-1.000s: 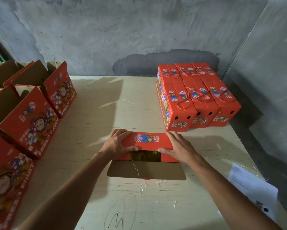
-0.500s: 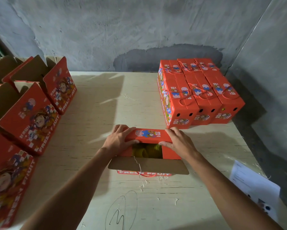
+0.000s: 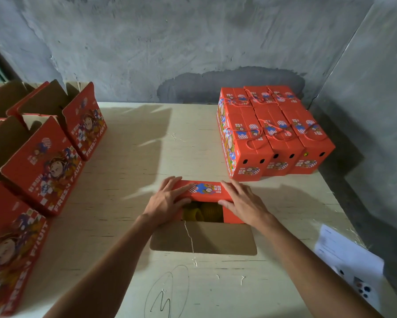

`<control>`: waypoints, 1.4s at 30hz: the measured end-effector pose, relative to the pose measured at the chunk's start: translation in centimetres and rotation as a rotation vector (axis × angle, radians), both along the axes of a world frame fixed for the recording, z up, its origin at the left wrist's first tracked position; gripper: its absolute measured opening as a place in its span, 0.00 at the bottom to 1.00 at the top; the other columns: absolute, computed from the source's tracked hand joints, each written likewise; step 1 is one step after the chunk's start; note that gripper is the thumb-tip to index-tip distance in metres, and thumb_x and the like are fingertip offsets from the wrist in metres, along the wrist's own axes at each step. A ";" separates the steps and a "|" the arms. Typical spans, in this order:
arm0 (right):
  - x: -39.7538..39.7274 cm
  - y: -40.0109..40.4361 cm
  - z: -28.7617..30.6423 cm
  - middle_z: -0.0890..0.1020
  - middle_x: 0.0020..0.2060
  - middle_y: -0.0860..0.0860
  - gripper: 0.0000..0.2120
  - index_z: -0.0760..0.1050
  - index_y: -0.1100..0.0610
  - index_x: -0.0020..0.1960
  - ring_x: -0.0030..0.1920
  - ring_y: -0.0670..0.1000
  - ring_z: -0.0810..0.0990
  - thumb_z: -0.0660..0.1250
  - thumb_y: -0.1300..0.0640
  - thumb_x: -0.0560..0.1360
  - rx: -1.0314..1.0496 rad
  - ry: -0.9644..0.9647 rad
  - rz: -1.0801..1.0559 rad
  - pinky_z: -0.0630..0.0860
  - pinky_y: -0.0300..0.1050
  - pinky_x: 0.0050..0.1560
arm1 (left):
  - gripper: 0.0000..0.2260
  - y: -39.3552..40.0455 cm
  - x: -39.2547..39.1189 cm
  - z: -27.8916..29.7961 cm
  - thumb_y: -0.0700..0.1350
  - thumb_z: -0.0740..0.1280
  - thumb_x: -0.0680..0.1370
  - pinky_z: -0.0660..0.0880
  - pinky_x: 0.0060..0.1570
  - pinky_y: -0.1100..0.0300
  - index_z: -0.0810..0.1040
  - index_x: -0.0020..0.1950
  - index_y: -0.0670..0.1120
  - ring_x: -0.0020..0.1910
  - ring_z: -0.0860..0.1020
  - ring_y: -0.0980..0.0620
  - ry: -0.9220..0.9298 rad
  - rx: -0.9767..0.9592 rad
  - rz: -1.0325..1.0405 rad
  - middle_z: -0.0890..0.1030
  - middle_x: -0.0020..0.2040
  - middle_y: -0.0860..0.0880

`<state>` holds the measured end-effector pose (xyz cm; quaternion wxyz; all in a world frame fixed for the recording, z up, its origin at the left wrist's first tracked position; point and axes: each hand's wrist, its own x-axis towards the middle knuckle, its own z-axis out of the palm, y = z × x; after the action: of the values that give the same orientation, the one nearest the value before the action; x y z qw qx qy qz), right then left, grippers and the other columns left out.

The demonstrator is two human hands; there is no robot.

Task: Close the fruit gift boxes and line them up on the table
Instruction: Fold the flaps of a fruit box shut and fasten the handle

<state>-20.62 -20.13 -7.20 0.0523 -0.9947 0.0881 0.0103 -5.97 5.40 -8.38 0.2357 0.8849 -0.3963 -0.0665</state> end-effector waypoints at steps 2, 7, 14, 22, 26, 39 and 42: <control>0.0 -0.1 0.2 0.55 0.81 0.52 0.36 0.52 0.51 0.83 0.73 0.61 0.67 0.56 0.35 0.82 0.001 0.026 0.010 0.75 0.59 0.66 | 0.24 0.1 0.2 0.2 0.58 0.65 0.82 0.62 0.77 0.45 0.67 0.79 0.61 0.81 0.54 0.46 0.030 0.003 -0.052 0.62 0.81 0.47; -0.2 -0.5 0.2 0.60 0.80 0.53 0.35 0.57 0.54 0.83 0.75 0.58 0.66 0.60 0.39 0.83 0.131 -0.018 0.024 0.68 0.54 0.72 | 0.27 1.4 -0.5 -0.7 0.44 0.68 0.82 0.54 0.79 0.39 0.64 0.80 0.43 0.82 0.51 0.36 0.107 -0.150 0.017 0.57 0.81 0.36; 0.1 -1.8 0.3 0.70 0.76 0.49 0.35 0.67 0.50 0.79 0.71 0.53 0.72 0.67 0.36 0.77 0.268 -0.078 0.030 0.71 0.48 0.68 | 0.26 1.3 -0.4 -1.4 0.44 0.64 0.85 0.49 0.80 0.40 0.61 0.82 0.45 0.82 0.46 0.37 0.150 -0.146 0.063 0.54 0.82 0.38; 1.3 -2.8 0.0 0.67 0.69 0.47 0.40 0.60 0.42 0.80 0.65 0.54 0.70 0.67 0.31 0.73 0.205 0.044 0.037 0.77 0.55 0.58 | 0.18 1.6 0.1 -1.0 0.44 0.72 0.80 0.56 0.78 0.53 0.81 0.68 0.56 0.81 0.57 0.48 0.204 -0.307 0.129 0.70 0.78 0.50; 0.9 -2.9 -0.6 0.62 0.74 0.45 0.39 0.53 0.39 0.80 0.70 0.54 0.67 0.65 0.30 0.75 0.274 0.067 0.036 0.76 0.60 0.63 | 0.19 1.5 -0.6 -1.2 0.40 0.71 0.80 0.53 0.79 0.51 0.79 0.71 0.51 0.81 0.56 0.41 0.216 -0.313 0.106 0.66 0.79 0.42; 0.8 -2.7 -0.4 0.69 0.71 0.46 0.41 0.60 0.42 0.80 0.67 0.50 0.74 0.68 0.30 0.73 0.390 0.010 0.018 0.78 0.49 0.62 | 0.20 3.2 0.4 0.0 0.42 0.71 0.80 0.68 0.74 0.47 0.77 0.73 0.48 0.79 0.65 0.50 0.067 -0.186 0.073 0.73 0.75 0.51; 0.9 -2.6 -0.3 0.69 0.70 0.48 0.41 0.61 0.44 0.80 0.67 0.51 0.75 0.69 0.31 0.73 0.381 0.003 0.012 0.78 0.52 0.62 | 0.17 2.8 -0.5 -0.3 0.40 0.75 0.76 0.68 0.74 0.56 0.84 0.65 0.48 0.74 0.72 0.54 0.087 -0.341 0.190 0.79 0.69 0.53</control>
<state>-19.70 -22.75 -7.48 0.2393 -0.9673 0.0786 0.0286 -6.49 8.23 -8.72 0.4041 0.8619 -0.3059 -0.0140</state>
